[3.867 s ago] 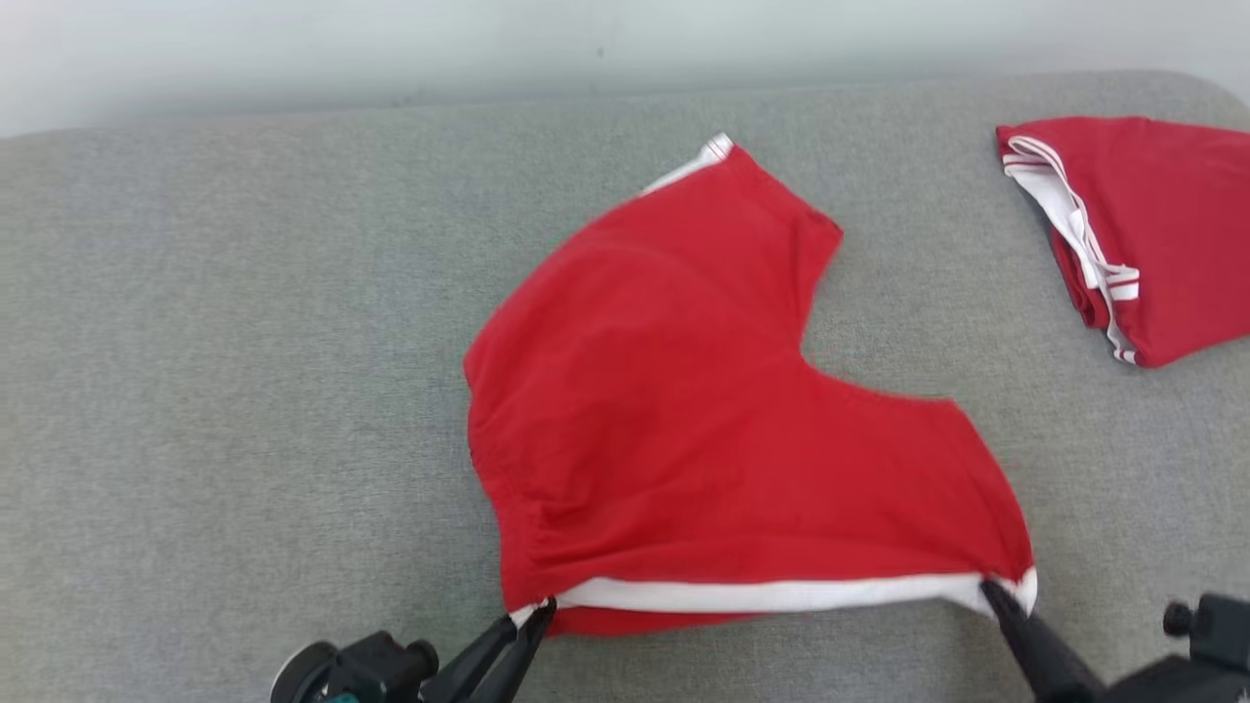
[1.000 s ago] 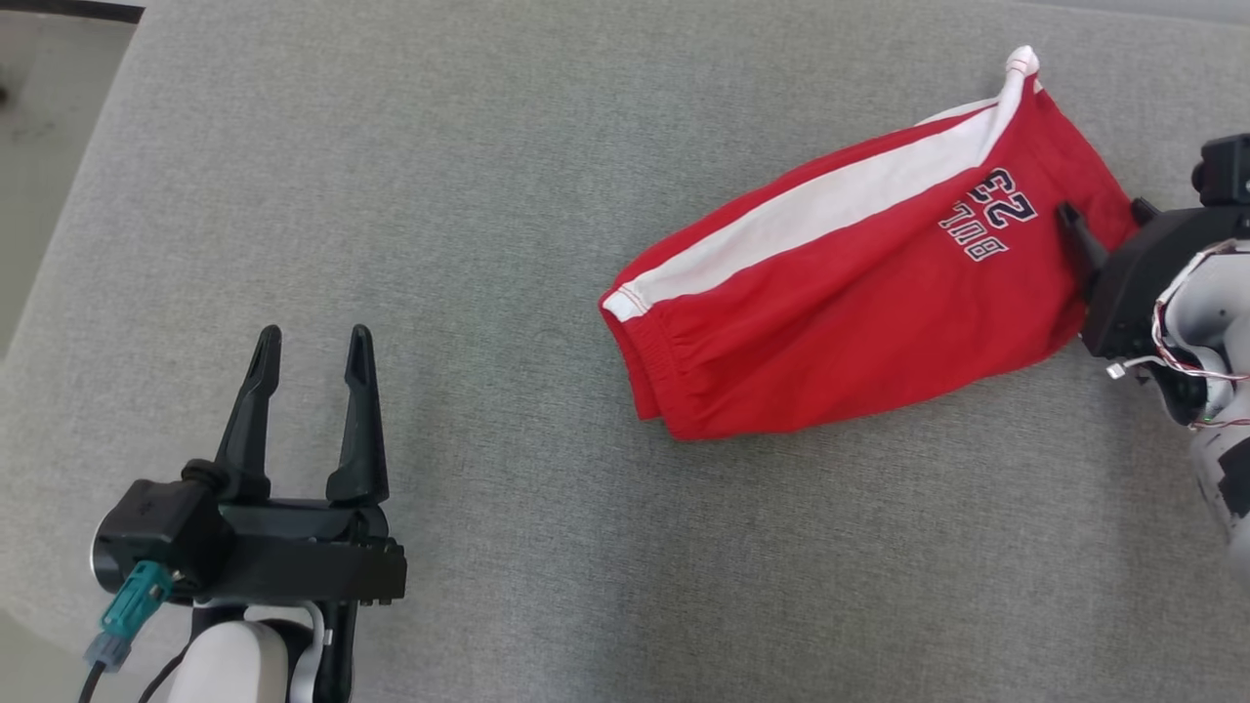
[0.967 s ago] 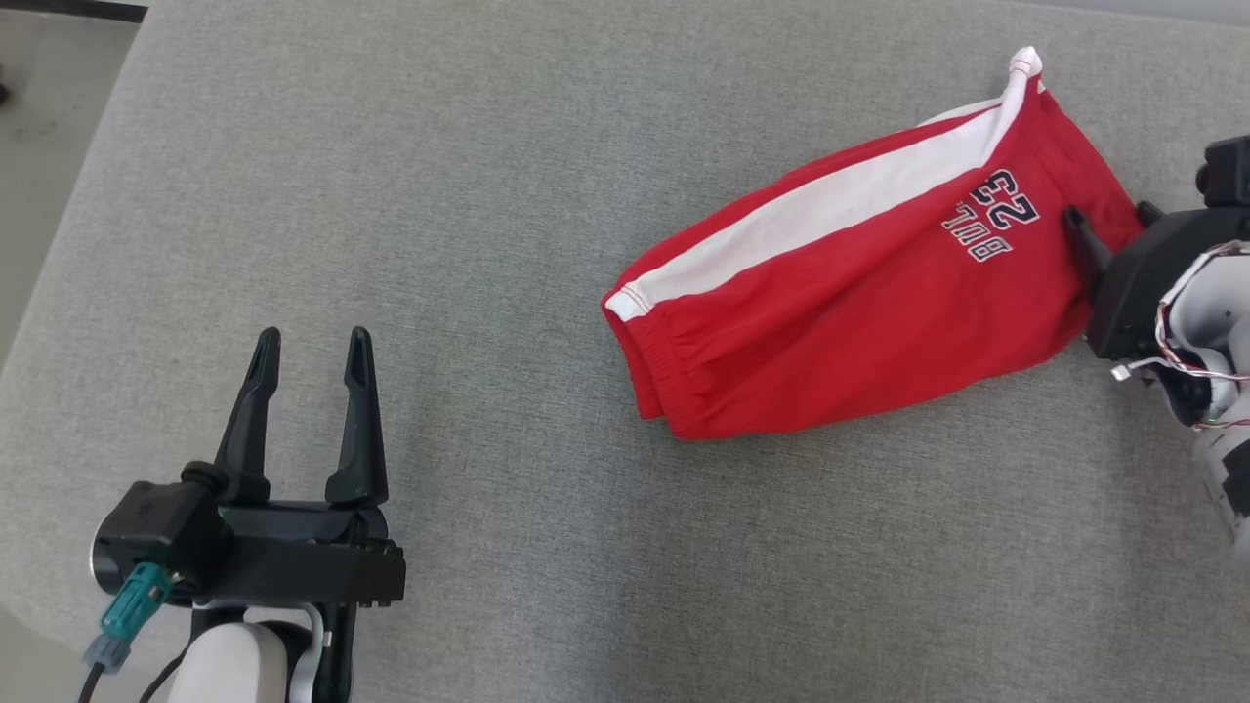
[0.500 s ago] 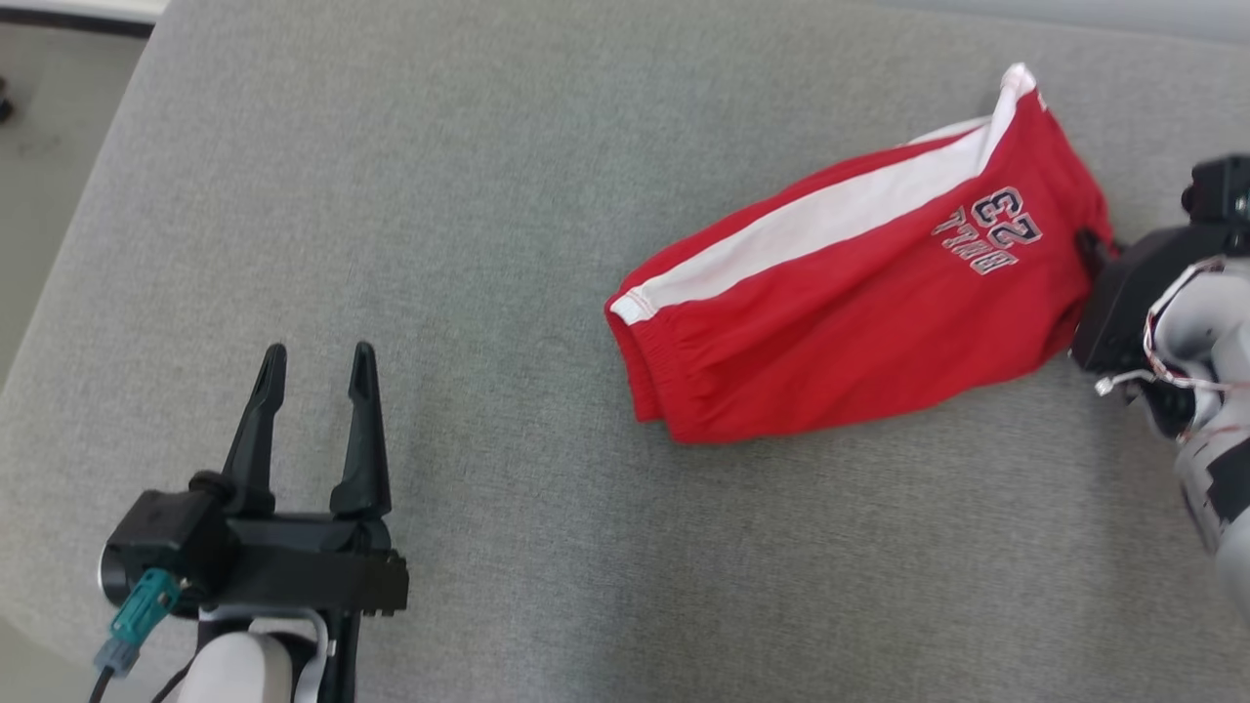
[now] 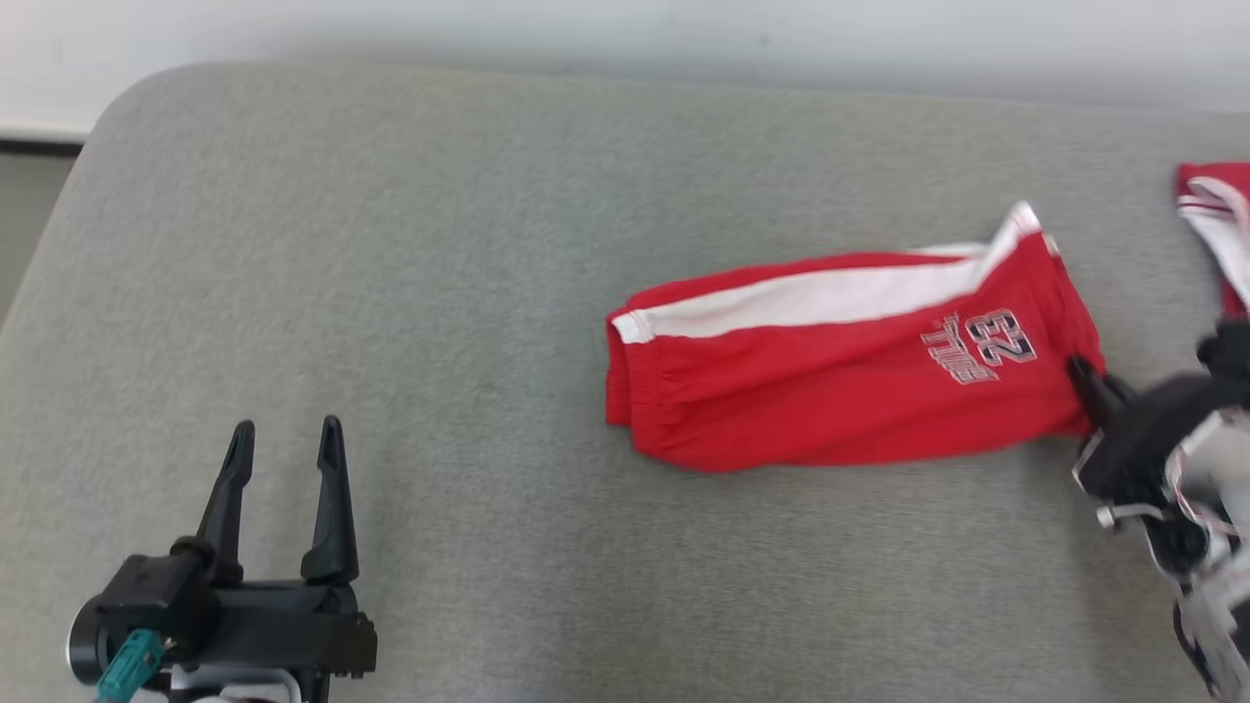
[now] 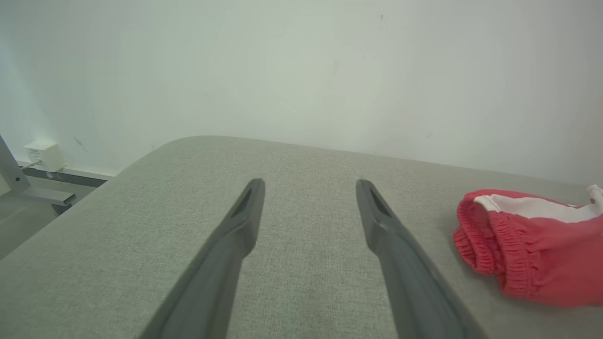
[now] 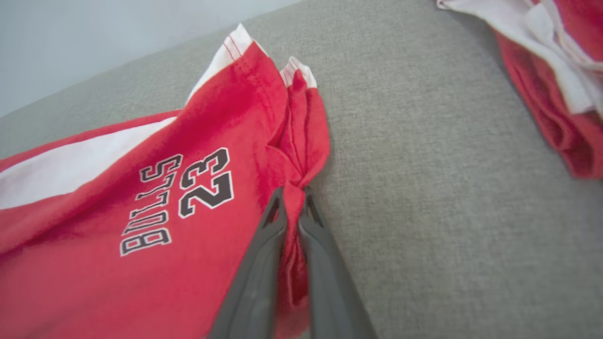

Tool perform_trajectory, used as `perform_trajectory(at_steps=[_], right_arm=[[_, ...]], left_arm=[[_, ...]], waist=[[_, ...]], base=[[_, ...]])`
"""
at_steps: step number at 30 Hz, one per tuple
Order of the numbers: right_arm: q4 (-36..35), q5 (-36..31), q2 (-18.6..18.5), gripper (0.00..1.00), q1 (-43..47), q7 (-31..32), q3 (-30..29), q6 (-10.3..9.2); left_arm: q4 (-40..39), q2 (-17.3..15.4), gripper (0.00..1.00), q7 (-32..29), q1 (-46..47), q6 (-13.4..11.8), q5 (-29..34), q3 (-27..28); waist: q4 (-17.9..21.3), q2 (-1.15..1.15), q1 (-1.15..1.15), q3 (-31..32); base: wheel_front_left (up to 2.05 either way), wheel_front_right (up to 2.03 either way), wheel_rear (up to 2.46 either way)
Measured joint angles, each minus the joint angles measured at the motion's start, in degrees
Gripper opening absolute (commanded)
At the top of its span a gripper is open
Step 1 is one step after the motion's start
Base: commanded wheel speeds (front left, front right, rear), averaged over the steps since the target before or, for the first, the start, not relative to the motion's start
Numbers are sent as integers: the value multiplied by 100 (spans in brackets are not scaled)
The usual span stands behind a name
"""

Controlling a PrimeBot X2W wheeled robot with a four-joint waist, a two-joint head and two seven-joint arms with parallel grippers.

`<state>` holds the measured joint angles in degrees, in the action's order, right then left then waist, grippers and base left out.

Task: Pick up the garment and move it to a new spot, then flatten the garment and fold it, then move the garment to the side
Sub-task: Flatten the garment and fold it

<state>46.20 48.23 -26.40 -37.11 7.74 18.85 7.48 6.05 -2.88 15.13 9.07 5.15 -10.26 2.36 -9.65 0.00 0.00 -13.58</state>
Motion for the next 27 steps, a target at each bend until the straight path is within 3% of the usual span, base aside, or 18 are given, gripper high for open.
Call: perform_trajectory(at_steps=[7, 14, 27], right_arm=[[-706, 542, -176, 0, 900, -158, -258, 0], [-1122, 599, -318, 0, 1472, -194, -609, 0], [-1579, 202, 230, 0, 1086, -134, -772, -1]], left_arm=[[1, 1, 100, 0, -120, 42, 71, 32], [-54, -1, 100, 0, -219, 42, 102, 85], [-45, -1, 100, 0, -257, 45, 118, 107]], waist=[[267, 0, 0, 238], [400, 0, 0, 399], [418, 1, 0, 512]], base=[[0, 0, 0], [0, 0, 0], [0, 0, 0]])
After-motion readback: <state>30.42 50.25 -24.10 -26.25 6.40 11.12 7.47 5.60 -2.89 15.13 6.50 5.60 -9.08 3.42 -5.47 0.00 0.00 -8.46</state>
